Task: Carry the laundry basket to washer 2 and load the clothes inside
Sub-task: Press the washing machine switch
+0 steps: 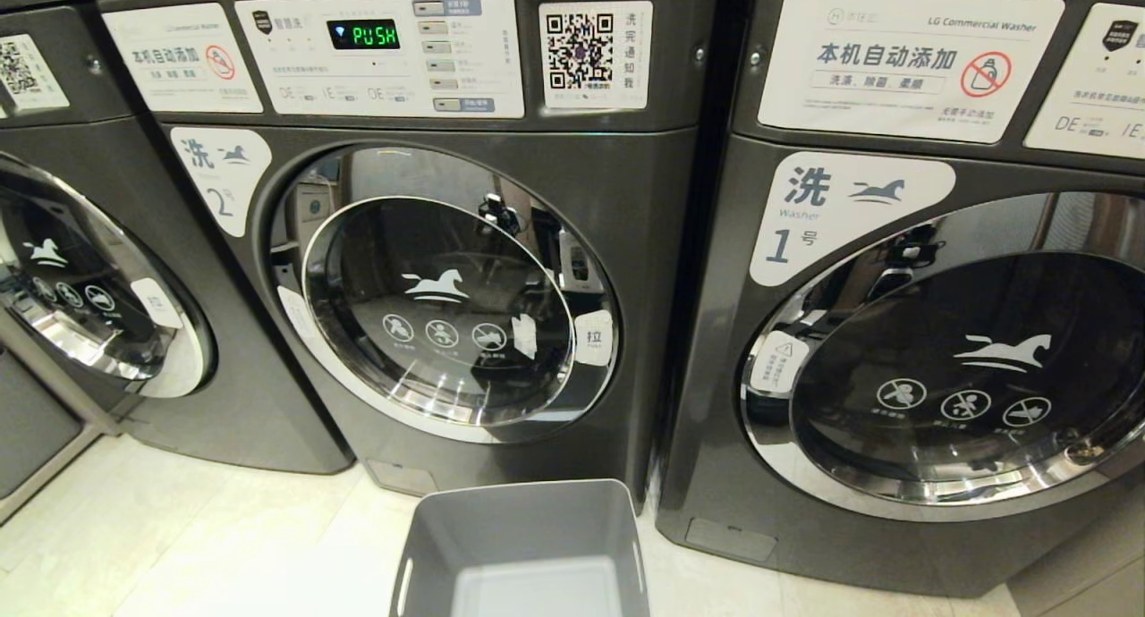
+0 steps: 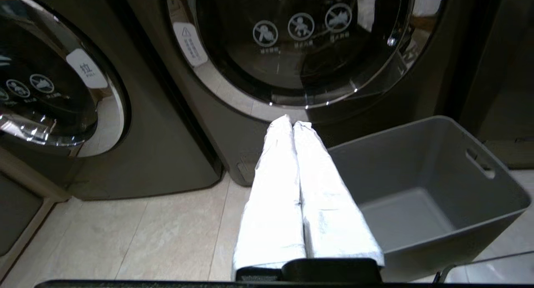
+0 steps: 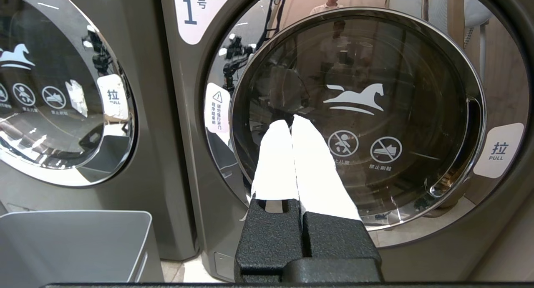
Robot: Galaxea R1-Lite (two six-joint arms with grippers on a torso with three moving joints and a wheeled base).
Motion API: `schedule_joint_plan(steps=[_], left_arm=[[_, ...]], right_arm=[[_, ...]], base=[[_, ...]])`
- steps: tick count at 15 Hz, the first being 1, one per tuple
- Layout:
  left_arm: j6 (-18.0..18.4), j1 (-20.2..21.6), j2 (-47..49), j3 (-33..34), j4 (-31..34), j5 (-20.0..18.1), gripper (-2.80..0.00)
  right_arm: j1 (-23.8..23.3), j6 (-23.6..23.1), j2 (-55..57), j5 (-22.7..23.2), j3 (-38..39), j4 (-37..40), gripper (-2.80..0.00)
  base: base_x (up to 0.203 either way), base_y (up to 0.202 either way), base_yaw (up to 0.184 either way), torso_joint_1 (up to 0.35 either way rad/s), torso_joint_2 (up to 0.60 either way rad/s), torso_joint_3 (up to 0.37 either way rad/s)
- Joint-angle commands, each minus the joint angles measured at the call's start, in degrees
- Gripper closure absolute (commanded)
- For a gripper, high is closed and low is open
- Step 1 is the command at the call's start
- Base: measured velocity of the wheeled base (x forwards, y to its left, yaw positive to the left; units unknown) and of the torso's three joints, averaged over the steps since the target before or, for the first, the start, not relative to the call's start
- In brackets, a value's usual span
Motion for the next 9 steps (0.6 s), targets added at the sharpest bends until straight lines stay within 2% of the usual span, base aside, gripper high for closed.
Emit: schedule_joint_plan(steps=[1,3,6,9], left_arm=[[-1.29,0.07,9.88,-6.03,-0.77,-2.02,0.00],[-7.42,0.20,20.40,-19.46,-1.51,-9.37,0.00],[-20.42,0.85,38.44,-42.27,-1.73,-20.84,0.00],[-31.55,-1.31,54.55,-60.97,-1.88,-26.86,0.00]], right_arm=[[0.04,-0.03,0.09,0.03,2.29,-0.13,0.00],[0.04,-0.03,0.09,0.03,2.29,-0.13,0.00],[0.04,-0.03,0.09,0.03,2.29,-0.13,0.00],[0.04,-0.03,0.09,0.03,2.29,-0.13,0.00]], base=[[0.000,0.000,0.000,0.000,0.00,0.000],[0.000,0.000,0.000,0.000,0.00,0.000],[0.000,0.000,0.000,0.000,0.00,0.000],[0.000,0.000,0.000,0.000,0.00,0.000]])
